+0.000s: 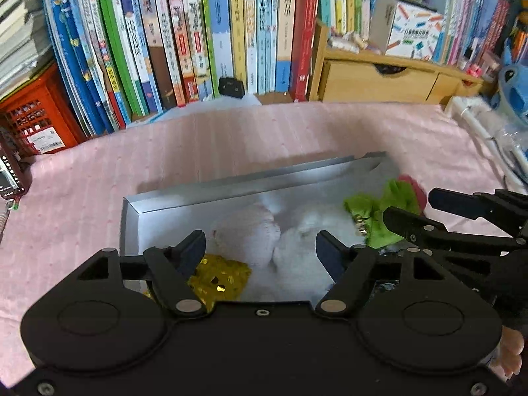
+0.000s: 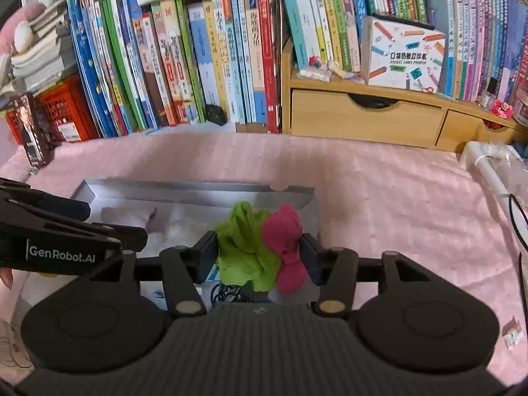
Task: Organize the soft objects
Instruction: 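Lower and open the left tool over the tray while the right tool releases the scrunchie there, then withdraw both tools toward the purple pompom and the paper cup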
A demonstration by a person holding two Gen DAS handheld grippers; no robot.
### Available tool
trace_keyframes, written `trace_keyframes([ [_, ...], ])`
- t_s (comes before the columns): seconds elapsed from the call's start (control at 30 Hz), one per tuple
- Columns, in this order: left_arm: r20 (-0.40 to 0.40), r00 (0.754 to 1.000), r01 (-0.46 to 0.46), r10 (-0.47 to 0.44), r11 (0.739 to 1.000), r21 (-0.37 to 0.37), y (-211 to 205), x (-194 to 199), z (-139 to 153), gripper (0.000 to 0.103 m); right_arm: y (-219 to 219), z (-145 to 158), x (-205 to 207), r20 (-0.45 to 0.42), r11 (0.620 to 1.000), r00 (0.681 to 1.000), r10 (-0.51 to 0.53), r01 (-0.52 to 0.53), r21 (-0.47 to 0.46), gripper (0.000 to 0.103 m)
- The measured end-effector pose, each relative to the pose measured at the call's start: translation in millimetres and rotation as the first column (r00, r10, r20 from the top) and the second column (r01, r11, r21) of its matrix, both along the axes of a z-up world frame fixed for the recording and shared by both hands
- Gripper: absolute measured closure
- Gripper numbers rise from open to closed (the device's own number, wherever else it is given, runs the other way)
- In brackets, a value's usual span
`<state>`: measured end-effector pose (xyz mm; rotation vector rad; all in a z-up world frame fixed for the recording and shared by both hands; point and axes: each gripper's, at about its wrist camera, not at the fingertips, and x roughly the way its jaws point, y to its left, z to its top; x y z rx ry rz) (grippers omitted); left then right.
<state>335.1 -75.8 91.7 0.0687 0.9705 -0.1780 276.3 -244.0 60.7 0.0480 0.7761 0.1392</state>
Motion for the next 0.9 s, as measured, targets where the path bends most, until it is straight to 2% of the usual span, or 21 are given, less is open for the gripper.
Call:
trace_keyframes([
  [0.2, 0.058, 0.998, 0.013, -0.009, 0.998, -0.059, 7.8, -26.2, 24.2, 0.028, -1.0, 25.2, -26.8, 0.073, 0.999, 0.997, 0.023, -0.025, 0.020, 0.027],
  [0.5, 0.183, 0.981, 0.076, -0.062, 0.995, -0.069, 7.8, -89.4, 50.9, 0.026, -7.1, 60.5, -80.5, 0.175, 0.998, 0.983, 0.056, -0.061, 0.021, 0.021],
  [0.7, 0.245, 0.965, 0.113, -0.093, 0.991, -0.070, 5.3, -131.7, 62.1, 0.025, -14.5, 69.4, -113.5, 0.215, 0.996, 0.974, 0.072, -0.080, 0.028, 0.018],
  [0.9, 0.285, 0.950, 0.160, -0.125, 0.982, -0.102, 2.7, -173.5, 66.7, 0.023, -21.1, 72.9, -150.4, 0.247, 0.995, 0.965, 0.084, -0.094, 0.030, 0.015],
])
